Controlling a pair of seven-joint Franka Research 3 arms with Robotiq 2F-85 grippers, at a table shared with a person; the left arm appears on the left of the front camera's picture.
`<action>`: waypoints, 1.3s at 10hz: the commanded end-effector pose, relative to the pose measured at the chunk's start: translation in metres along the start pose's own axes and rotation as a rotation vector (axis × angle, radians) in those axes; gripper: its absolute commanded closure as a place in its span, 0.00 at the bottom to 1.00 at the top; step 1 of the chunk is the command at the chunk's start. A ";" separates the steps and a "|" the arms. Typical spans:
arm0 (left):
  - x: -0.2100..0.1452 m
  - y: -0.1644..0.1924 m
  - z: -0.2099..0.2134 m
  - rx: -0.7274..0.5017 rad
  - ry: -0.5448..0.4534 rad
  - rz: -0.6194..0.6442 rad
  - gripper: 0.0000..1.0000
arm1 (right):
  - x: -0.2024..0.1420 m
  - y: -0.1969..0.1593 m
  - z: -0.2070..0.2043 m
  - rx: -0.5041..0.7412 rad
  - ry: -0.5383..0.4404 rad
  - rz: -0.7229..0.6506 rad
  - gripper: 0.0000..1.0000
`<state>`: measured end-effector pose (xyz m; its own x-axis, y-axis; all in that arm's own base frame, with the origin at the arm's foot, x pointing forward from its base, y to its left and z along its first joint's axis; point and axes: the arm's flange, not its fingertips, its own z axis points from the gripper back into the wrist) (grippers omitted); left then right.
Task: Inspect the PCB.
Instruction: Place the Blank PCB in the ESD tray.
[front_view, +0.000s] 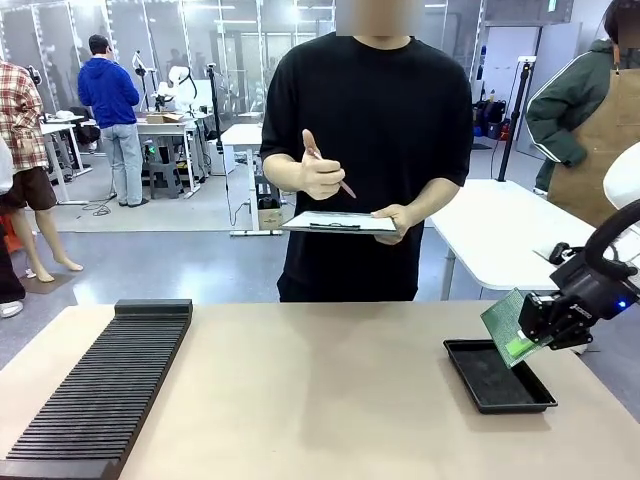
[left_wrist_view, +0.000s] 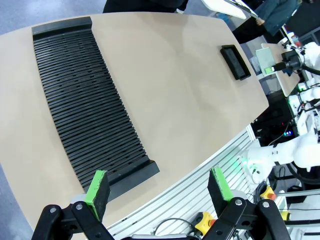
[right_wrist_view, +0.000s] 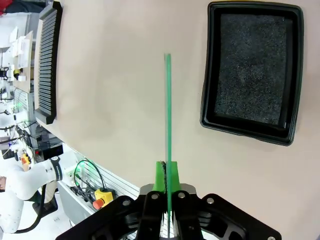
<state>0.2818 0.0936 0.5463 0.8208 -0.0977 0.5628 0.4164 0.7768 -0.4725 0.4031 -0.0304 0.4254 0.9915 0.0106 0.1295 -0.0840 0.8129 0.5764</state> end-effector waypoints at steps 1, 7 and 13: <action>0.002 -0.001 0.002 0.028 0.011 0.011 0.00 | 0.013 -0.014 -0.010 -0.033 0.012 0.015 0.97; 0.002 -0.001 0.002 0.028 0.011 0.011 0.00 | 0.063 -0.057 -0.060 -0.129 0.074 -0.020 0.97; 0.002 -0.001 0.002 0.028 0.011 0.011 0.00 | 0.081 -0.066 -0.098 -0.142 0.098 -0.073 0.97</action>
<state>0.2818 0.0936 0.5464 0.8207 -0.0977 0.5629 0.4166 0.7767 -0.4725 0.4925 -0.0321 0.3177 0.9994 0.0329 0.0122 -0.0349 0.8885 0.4575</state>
